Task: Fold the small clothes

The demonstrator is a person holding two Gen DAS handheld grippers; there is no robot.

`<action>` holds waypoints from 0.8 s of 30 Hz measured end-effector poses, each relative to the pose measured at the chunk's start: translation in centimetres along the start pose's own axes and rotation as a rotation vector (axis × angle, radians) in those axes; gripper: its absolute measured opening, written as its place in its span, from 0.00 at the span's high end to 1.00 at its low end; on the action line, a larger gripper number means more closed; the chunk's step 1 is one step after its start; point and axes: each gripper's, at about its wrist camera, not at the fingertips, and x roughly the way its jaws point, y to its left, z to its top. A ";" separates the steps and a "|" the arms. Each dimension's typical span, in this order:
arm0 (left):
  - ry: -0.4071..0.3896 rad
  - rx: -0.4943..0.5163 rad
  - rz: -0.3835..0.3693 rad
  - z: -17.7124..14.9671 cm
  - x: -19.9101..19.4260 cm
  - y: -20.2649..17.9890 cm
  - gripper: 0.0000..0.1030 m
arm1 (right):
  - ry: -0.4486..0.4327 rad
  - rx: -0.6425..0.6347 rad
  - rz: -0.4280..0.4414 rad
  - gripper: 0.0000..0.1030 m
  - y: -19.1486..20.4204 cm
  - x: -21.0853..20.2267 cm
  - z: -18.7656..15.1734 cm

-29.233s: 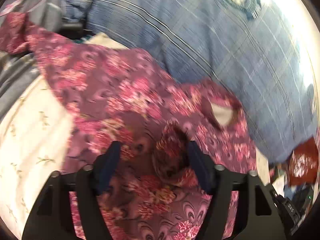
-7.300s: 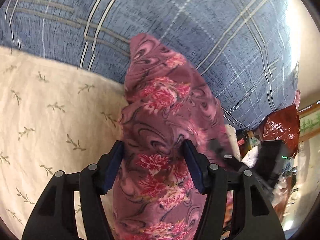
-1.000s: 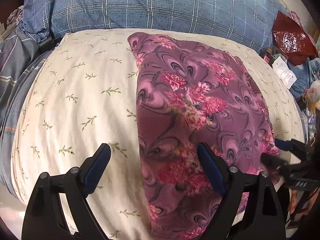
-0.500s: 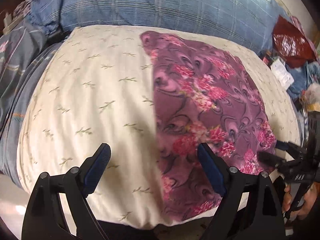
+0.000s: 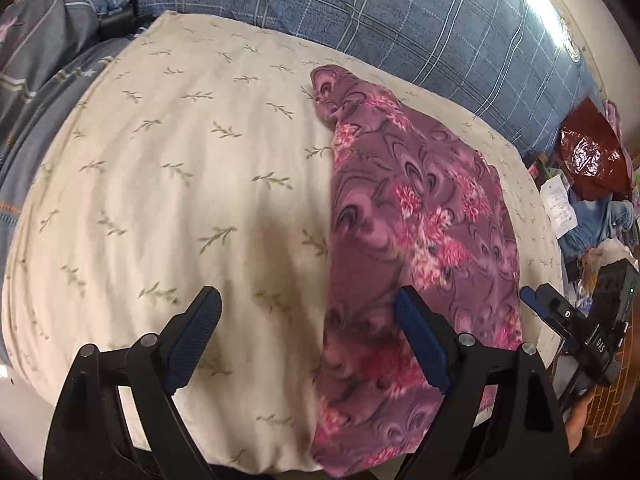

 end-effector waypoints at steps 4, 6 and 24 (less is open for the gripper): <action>0.024 0.032 0.007 0.8 1.6 -1.6 0.14 | 0.050 -0.039 0.008 0.25 1.3 3.1 0.7; -0.009 0.068 0.003 0.9 1.4 -2.5 0.23 | 0.077 -0.096 0.039 0.67 2.3 3.6 0.9; -0.123 0.279 0.174 -4.1 -1.7 -5.6 0.29 | 0.052 -0.280 -0.222 0.19 2.9 -1.3 -3.8</action>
